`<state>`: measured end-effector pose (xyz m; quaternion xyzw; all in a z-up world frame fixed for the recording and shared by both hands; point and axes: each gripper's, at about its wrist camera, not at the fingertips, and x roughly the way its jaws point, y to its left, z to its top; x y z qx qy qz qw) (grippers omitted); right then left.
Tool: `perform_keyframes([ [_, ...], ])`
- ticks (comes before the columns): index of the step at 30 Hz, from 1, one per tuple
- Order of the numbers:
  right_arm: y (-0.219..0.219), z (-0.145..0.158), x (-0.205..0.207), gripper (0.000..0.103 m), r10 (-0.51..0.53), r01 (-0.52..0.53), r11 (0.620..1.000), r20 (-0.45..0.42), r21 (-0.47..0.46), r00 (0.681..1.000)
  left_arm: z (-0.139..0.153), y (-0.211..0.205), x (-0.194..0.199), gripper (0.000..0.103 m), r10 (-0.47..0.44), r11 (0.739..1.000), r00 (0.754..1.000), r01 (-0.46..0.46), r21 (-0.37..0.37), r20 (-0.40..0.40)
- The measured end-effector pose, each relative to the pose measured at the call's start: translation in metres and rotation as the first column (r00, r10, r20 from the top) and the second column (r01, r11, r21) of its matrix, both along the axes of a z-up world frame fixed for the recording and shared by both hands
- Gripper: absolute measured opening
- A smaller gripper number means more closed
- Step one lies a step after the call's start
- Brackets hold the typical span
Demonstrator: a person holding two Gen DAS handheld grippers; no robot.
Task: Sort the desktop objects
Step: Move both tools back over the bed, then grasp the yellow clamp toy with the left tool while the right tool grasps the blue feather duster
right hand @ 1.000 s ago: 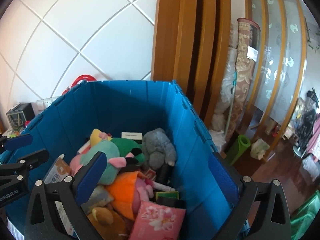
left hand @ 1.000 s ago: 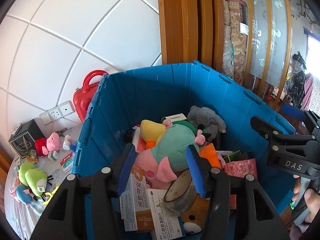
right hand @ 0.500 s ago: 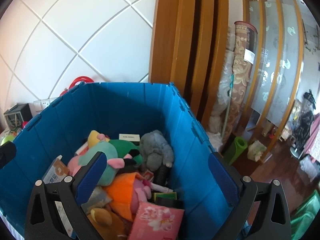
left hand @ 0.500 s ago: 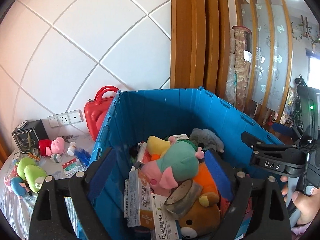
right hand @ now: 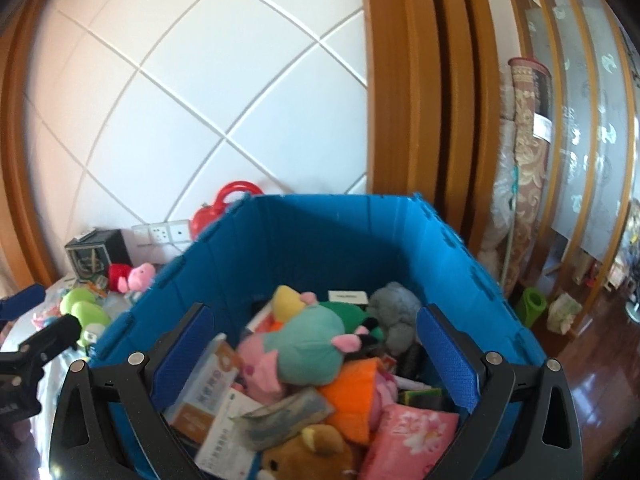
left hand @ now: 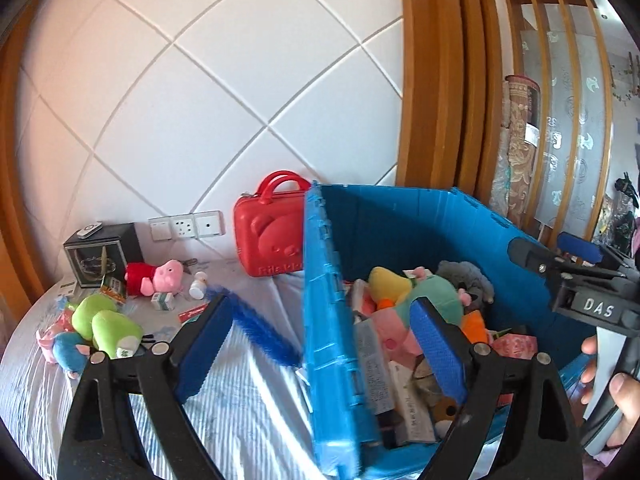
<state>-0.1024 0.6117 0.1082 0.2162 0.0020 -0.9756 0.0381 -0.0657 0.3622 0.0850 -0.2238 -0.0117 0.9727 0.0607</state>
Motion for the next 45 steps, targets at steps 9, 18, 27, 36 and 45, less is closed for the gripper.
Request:
perform_keyframes([
  [9, -0.152, 0.016, 0.006, 0.103, 0.189, -0.189, 0.982, -0.056, -0.001, 0.98, -0.049, -0.159, 0.002, 0.091, 0.186, 0.983, 0.975, -0.184, -0.027, 0.124],
  [18, -0.286, -0.027, -0.033, 0.103, 0.263, -0.262, 0.965, 0.091, -0.023, 0.96, -0.113, -0.307, -0.006, 0.091, 0.339, 0.94, 0.897, -0.333, -0.073, 0.285],
  [27, -0.335, -0.087, -0.077, 0.103, 0.188, -0.2, 0.98, 0.267, 0.018, 0.945, -0.162, -0.338, -0.059, 0.091, 0.212, 0.977, 0.902, -0.194, -0.087, 0.375],
  [36, -0.329, -0.143, -0.135, 0.103, 0.102, -0.125, 0.992, 0.41, 0.03, 0.907, -0.233, -0.303, -0.153, 0.091, -0.024, 0.991, 0.864, 0.087, -0.101, 0.503],
  [45, -0.309, -0.232, -0.211, 0.103, -0.013, -0.012, 0.999, 0.556, 0.04, 0.831, -0.296, -0.272, -0.218, 0.091, -0.143, 0.959, 0.794, 0.257, -0.114, 0.591],
])
